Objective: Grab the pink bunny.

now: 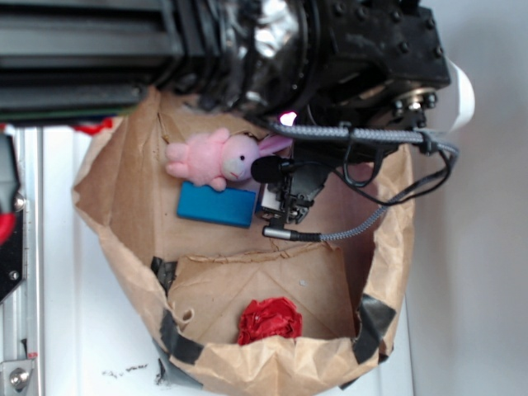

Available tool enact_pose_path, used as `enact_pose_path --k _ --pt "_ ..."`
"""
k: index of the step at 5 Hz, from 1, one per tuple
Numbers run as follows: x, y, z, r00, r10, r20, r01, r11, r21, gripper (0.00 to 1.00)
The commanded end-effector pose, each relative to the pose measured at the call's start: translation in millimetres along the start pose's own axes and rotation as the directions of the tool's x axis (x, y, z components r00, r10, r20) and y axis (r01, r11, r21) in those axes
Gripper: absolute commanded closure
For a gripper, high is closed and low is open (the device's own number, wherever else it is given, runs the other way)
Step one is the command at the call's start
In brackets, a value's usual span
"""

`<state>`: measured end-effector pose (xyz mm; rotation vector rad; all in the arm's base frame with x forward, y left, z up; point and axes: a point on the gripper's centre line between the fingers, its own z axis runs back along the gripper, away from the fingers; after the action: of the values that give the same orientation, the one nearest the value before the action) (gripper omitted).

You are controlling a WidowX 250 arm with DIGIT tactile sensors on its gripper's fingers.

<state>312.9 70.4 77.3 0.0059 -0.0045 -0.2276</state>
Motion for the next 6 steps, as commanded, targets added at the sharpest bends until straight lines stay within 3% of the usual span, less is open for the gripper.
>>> enact_pose_path --k 1,2,3,6 --pt "-13 -2 -21 0.996 -0.086 -0.016 0.088 0.982 0.166 0.0" --pt "-18 -2 -29 0.995 -0.084 -0.06 0.095 0.972 0.216 0.0" --pt "-17 -1 -34 0.994 -0.078 -0.075 0.093 0.97 0.224 0.0" --pt "-39 -30 -54 0.978 -0.18 -0.108 0.198 0.964 0.177 0.0"
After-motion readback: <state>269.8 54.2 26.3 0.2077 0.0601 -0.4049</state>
